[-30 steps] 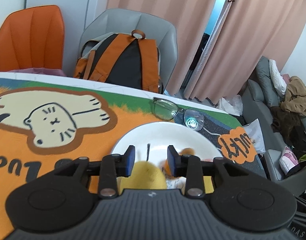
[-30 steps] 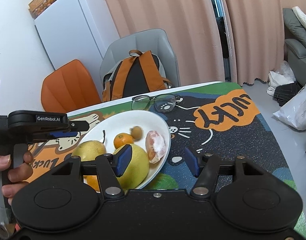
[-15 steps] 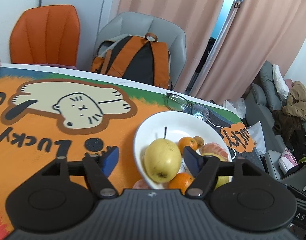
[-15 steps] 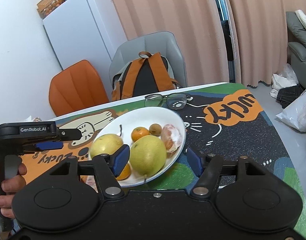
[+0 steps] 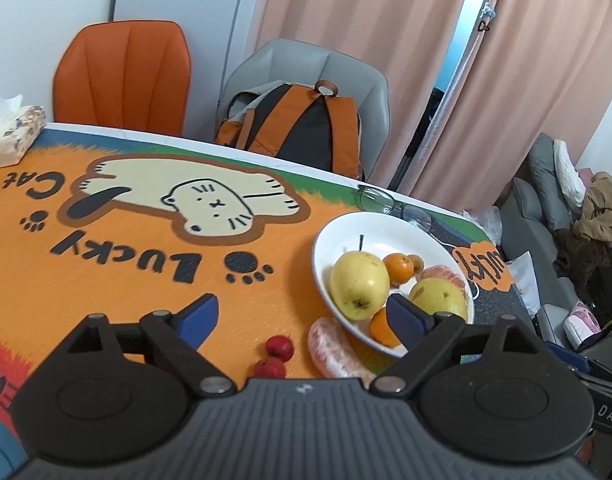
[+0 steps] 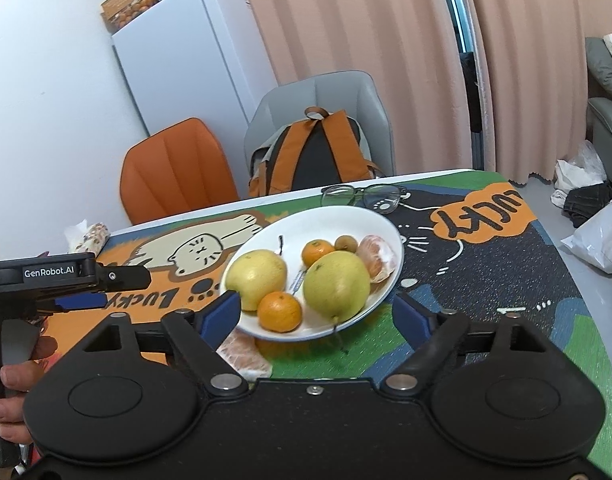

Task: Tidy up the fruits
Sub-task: 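Withdraw both tools from the bowl toward the remaining brown fruit and red berries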

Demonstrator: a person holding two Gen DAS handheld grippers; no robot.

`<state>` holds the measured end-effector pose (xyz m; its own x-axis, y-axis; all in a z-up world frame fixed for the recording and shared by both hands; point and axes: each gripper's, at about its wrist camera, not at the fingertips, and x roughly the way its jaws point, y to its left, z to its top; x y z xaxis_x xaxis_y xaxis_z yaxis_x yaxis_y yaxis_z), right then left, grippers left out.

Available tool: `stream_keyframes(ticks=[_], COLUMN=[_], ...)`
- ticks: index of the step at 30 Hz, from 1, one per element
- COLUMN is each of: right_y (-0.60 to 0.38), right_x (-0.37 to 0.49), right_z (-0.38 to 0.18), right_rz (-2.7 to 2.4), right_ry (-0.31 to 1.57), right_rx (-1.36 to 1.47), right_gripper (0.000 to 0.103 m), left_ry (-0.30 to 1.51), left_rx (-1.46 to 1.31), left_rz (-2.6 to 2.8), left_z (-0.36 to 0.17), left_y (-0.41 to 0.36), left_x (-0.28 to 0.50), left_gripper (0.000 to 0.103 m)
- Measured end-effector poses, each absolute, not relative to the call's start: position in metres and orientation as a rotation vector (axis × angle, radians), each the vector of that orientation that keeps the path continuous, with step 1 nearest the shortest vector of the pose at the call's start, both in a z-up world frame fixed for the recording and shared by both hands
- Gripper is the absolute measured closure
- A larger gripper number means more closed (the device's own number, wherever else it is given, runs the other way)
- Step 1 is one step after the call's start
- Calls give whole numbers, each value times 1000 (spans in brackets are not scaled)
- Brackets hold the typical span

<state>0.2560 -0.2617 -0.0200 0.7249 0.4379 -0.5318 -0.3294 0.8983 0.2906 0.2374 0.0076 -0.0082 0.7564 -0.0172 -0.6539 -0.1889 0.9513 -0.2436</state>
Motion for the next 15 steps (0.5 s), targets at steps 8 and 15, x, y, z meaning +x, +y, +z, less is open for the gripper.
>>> stream_keyframes(ticks=[8, 15], right_y=[-250, -241], right_x=[232, 213], right_z=[-21, -23], right_rz=[441, 441], right_ry=[622, 620], right_rx=[155, 138], right_gripper=[18, 17], left_ry=[710, 712], left_rx=[-333, -360], left_rz=[110, 116], left_z=[-20, -25], left_y=[24, 37], left_x=[207, 183], left_gripper=[12, 12])
